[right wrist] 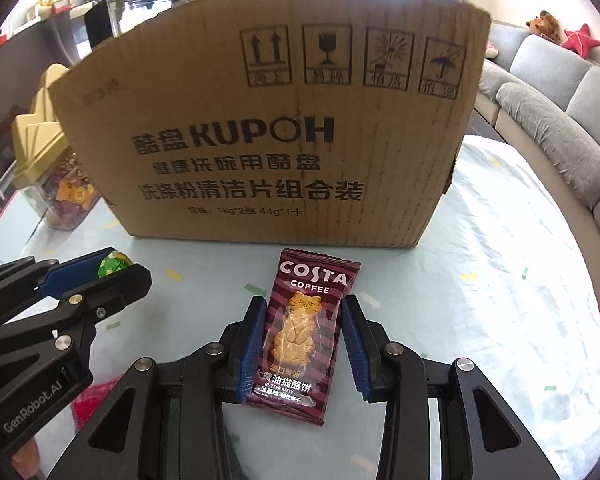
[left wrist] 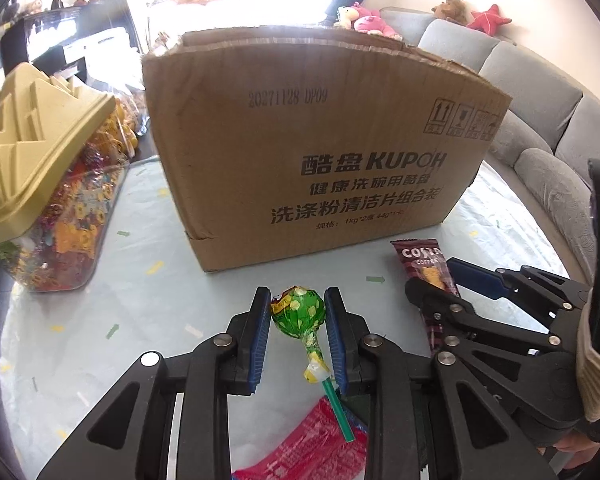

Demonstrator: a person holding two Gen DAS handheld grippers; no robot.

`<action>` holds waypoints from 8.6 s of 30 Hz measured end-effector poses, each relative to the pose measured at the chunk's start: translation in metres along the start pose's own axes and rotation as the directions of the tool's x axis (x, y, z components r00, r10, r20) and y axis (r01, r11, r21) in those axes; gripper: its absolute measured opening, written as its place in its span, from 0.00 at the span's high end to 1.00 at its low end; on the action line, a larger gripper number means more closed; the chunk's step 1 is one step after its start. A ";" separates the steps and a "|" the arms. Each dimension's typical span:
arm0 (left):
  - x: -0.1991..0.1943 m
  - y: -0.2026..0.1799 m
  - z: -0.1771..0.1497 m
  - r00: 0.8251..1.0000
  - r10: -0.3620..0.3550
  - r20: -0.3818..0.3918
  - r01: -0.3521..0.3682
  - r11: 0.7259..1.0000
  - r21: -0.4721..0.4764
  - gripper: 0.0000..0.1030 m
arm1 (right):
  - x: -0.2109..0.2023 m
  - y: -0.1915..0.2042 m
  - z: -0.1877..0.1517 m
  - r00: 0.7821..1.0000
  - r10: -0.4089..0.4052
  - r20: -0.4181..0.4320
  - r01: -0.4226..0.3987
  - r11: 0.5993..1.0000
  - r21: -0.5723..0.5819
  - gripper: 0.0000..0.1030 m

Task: Organize snacks
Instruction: 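Carry the lollipop and COSTA packet over the box and open both grippers, then move both tools back toward the red packet and green bar, then grasp the red packet with the left gripper while the right gripper grasps the dark green bar, then carry the red packet and green bar over the box and open both grippers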

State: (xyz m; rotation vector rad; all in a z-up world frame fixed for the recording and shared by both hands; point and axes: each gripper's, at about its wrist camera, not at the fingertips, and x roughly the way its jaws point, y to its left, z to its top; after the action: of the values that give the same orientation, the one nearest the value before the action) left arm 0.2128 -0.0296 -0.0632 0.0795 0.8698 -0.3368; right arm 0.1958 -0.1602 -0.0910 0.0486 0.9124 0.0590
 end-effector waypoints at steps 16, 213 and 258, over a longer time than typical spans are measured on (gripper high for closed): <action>-0.101 -0.004 0.010 0.983 0.038 0.179 -0.037 0.999 -0.011 0.73 | -0.087 -0.001 0.016 0.980 0.083 0.178 -0.081 0.996 -0.021 0.62; -0.119 -0.014 -0.001 0.980 0.030 0.196 -0.011 0.995 -0.096 0.60 | -0.136 0.008 0.008 0.973 0.098 0.207 -0.076 0.991 -0.110 0.56; -0.057 0.015 0.148 0.985 0.070 0.157 -0.062 0.996 -0.060 0.54 | -0.093 -0.018 0.155 0.977 0.043 0.211 -0.024 0.995 -0.093 0.56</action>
State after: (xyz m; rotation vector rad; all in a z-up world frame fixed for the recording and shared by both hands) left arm 0.2927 -0.0313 0.0745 0.0298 0.7166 -0.2533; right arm 0.2620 -0.1876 0.0758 -0.0133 0.6942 0.1239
